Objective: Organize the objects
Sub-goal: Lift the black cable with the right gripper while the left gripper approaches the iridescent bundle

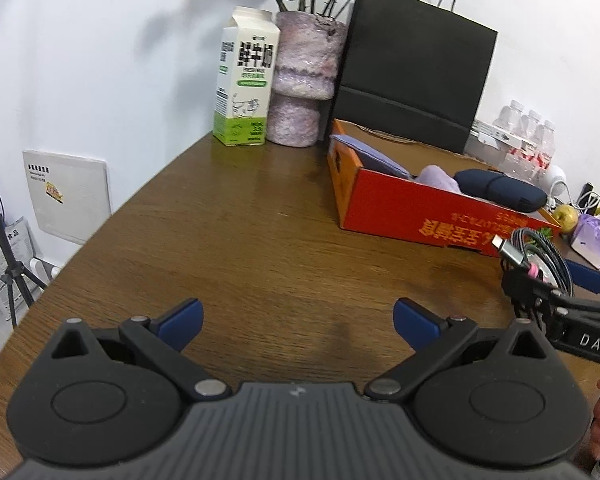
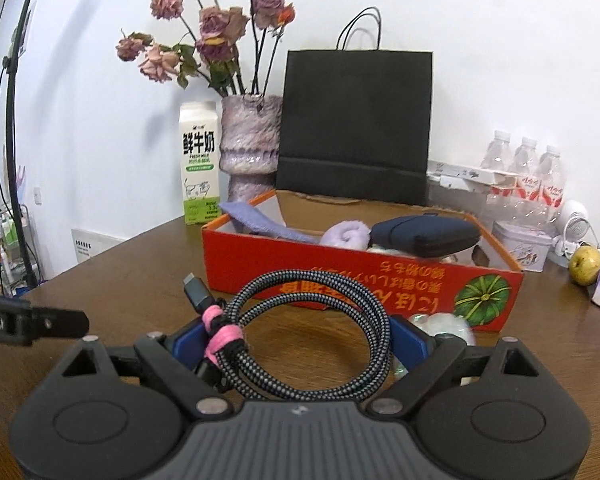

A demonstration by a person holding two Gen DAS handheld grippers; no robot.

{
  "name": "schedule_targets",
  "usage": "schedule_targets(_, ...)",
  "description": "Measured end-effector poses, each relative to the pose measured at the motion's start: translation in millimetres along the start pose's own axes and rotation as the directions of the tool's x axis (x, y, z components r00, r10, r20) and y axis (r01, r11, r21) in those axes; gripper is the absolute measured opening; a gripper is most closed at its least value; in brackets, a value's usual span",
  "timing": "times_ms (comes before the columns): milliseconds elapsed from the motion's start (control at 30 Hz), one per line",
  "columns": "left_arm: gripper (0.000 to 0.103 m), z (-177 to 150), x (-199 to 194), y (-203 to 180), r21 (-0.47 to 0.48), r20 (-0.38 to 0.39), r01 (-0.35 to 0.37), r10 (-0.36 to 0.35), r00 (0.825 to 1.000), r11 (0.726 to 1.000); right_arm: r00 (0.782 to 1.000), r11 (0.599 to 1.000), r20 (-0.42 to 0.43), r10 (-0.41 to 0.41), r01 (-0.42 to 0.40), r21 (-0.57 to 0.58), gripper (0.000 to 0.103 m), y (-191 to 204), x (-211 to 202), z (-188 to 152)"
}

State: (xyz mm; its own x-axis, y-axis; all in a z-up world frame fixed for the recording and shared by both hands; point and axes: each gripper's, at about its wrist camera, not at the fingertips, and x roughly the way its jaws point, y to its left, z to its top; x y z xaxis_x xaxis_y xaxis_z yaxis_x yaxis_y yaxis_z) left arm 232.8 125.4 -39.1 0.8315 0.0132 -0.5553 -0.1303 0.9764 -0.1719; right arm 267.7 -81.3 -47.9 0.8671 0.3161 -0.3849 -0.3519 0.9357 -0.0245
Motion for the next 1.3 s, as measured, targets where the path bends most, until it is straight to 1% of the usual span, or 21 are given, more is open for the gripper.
schedule_targets(233,0.103,-7,6,-29,0.016,-0.02,0.025,-0.024,1.0,1.0,1.0,1.0,0.017,-0.008,0.008,0.018,0.092,-24,-14,0)
schedule_targets(433,0.103,-10,14,-55,0.014,-0.038,0.045,-0.045,0.998,0.999,0.999,0.998,0.03,-0.043,0.042,0.043,0.092,-55,-24,-1)
schedule_targets(533,0.103,-11,21,-69,0.018,-0.059,0.063,-0.062,0.996,0.998,0.997,0.996,0.034,-0.065,0.063,0.056,0.092,-73,-28,-2)
schedule_targets(700,0.103,-14,32,-96,0.045,-0.085,0.08,-0.076,0.993,0.996,0.994,0.993,0.04,-0.101,0.098,0.073,0.092,-101,-33,-4)
schedule_targets(1100,0.103,-18,52,-163,0.1,-0.11,0.142,-0.131,0.985,0.985,0.986,0.983,0.045,-0.163,0.158,0.096,0.092,-156,-42,-8)
schedule_targets(1300,0.103,-18,63,-199,0.13,-0.109,0.172,-0.158,0.981,0.977,0.982,0.978,0.041,-0.187,0.182,0.098,0.092,-178,-46,-11)
